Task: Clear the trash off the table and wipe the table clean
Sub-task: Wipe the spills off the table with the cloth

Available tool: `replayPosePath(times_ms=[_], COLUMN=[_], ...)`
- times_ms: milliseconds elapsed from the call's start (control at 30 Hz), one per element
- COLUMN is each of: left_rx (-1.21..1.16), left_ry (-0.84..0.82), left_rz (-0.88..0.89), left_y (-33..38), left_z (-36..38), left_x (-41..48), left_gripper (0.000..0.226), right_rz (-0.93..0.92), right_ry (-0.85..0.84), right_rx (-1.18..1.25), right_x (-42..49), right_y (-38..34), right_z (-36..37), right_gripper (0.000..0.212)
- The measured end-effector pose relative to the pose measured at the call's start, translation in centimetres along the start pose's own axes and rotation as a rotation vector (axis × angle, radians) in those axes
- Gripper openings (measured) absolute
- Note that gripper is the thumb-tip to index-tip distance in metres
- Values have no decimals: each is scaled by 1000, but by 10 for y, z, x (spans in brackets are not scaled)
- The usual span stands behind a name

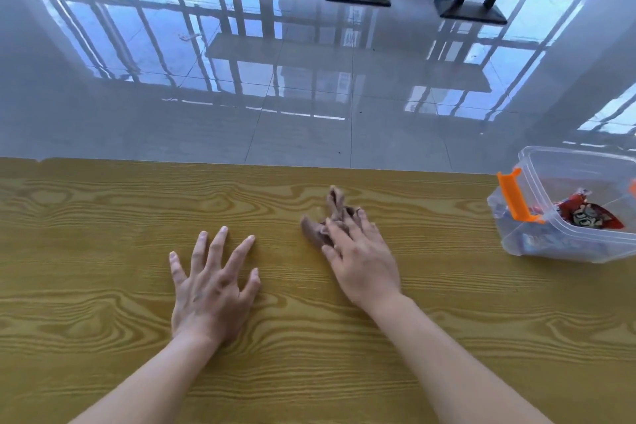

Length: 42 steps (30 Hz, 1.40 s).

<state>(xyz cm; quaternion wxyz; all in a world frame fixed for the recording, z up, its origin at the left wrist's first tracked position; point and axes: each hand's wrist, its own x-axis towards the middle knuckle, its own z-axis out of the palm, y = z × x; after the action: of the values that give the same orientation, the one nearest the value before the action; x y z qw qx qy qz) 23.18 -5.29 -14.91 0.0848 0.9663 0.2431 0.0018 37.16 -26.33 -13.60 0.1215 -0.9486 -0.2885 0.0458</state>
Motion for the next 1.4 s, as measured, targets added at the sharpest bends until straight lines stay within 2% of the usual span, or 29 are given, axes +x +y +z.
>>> replayPosePath(times_ms=[100,167,233,333,400,467,567,633,700,767,833,867,933,1033,1067,1133,1233,1300,1333,1400], left_rx=[-18,-25,-27,-28,-36,-49,-68,-74,-77,-80,-79,-78,-83,-86,-82,-75,-87,-98,-122,-206], left_ry=[6,7,15,18,19,21,29,36,37,42,39,32,24,20,18,18,-3,-13,-23,-31], left_rz=[4,10,1,-1,-2,-2,-7,-4,2,-4,-12,-10,-10,-14,-7,6,13,9,10,6], left_y=[1,2,1,-2,-1,-2,-2,-2,-1,-2,-1,-1,-1,-1,-1,-2,-2,-3,-3,-5], left_z=[0,-1,1,3,2,2,1,1,1,2,2,2,1,0,0,0,1,0,-1,-6], left_x=[0,-2,-3,-2,0,0,-1,-1,0,-1,-1,-1,-1,-1,-1,0,1,0,0,3], left_gripper=[60,59,58,57,56,55,55,54,53,52,50,49,47,48,48,49,47,47,47,47], right_rz=[-325,-341,-192,147,213,59,-300,-354,-216,70,273,309,182,-213,-265,-173,225,444,474,368], right_ry=[-39,-32,14,78,62,32,-46,-55,10,80,137,164,195,83,52,26,52,73,73,56], right_rx=[-10,-33,-56,-33,-18,-35,-29,-40,-89,-90,-33,-13,5,19,1,-68,-131,-113,-87,-43], right_x=[-83,-99,-69,16,50,37,-52,-79,-63,-26,3,9,-3,-47,-58,-67,-48,-19,-5,15], right_y=[-4,20,40,33,13,-12,-23,10,51,72,60,45,6,-23,-17,11,47,30,9,-40], right_z=[-2,-6,-5,-4,1,8,8,-2,-6,-12,-10,-5,3,5,3,1,-5,-4,-1,12], right_gripper=[47,47,50,53,53,53,49,47,50,50,46,43,36,33,36,46,59,62,63,62])
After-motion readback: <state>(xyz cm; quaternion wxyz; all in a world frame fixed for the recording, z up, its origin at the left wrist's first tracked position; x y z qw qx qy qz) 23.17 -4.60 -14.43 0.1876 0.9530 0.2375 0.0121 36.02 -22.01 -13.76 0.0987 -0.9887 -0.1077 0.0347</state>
